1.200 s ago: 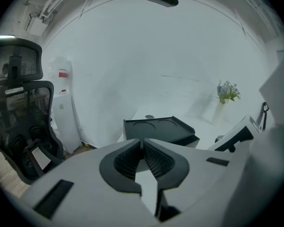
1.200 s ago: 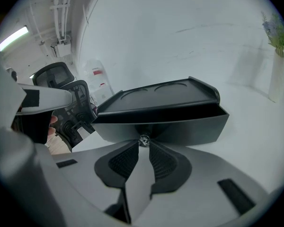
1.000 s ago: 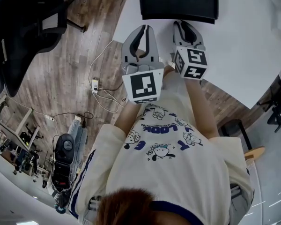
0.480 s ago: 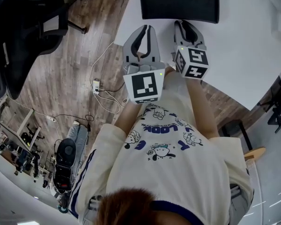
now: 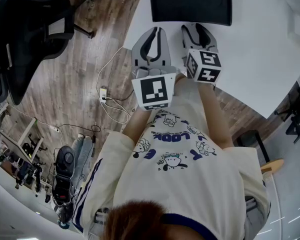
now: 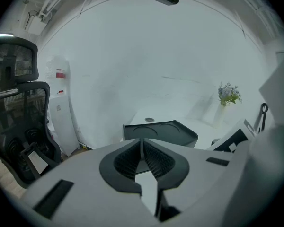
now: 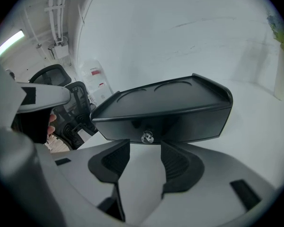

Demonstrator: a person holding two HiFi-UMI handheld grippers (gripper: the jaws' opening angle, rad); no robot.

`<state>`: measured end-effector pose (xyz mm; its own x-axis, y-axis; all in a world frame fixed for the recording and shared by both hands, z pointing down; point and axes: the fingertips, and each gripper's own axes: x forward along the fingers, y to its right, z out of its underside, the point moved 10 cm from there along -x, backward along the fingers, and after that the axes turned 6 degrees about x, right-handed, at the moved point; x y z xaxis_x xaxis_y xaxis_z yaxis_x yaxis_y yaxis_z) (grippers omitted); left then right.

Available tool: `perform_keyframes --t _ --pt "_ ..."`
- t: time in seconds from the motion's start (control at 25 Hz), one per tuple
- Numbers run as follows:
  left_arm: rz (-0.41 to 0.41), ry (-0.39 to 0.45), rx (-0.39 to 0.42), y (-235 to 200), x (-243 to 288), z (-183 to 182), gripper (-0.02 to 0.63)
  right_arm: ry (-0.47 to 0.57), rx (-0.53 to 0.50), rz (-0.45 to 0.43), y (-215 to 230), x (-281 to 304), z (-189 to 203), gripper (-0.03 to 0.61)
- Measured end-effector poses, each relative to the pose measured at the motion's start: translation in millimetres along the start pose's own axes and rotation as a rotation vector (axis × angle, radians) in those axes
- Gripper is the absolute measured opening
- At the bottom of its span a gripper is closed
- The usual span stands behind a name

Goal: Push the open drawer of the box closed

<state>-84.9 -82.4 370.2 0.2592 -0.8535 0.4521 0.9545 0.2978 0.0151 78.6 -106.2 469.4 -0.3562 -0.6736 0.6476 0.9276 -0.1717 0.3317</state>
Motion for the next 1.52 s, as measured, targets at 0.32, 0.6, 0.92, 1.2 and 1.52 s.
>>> perform_keyframes --t 0.32,0.6,0.92,1.2,1.52 --pt "-0.010 0.079 0.014 4.7 -15.1 -22.9 0.031 0.149 -0.046 0.002 -16.5 -54.0 -23.4 0.164" --pt "-0.009 0.180 0.037 16.8 -30.3 -51.7 0.031 0.411 -0.140 -0.013 -36.2 -112.3 -68.7 0.050" --pt "-0.032 0.283 0.059 29.1 -51.0 -77.9 0.031 0.545 -0.149 -0.027 -41.3 -148.0 -89.4 0.049" --pt "-0.039 0.342 0.071 32.2 -69.0 -91.3 0.031 0.619 -0.162 -0.051 -54.2 -165.4 -98.8 0.046" --pt "-0.035 0.379 0.085 37.4 -77.7 -100.2 0.031 0.647 -0.176 -0.065 -59.9 -176.3 -102.2 0.044"
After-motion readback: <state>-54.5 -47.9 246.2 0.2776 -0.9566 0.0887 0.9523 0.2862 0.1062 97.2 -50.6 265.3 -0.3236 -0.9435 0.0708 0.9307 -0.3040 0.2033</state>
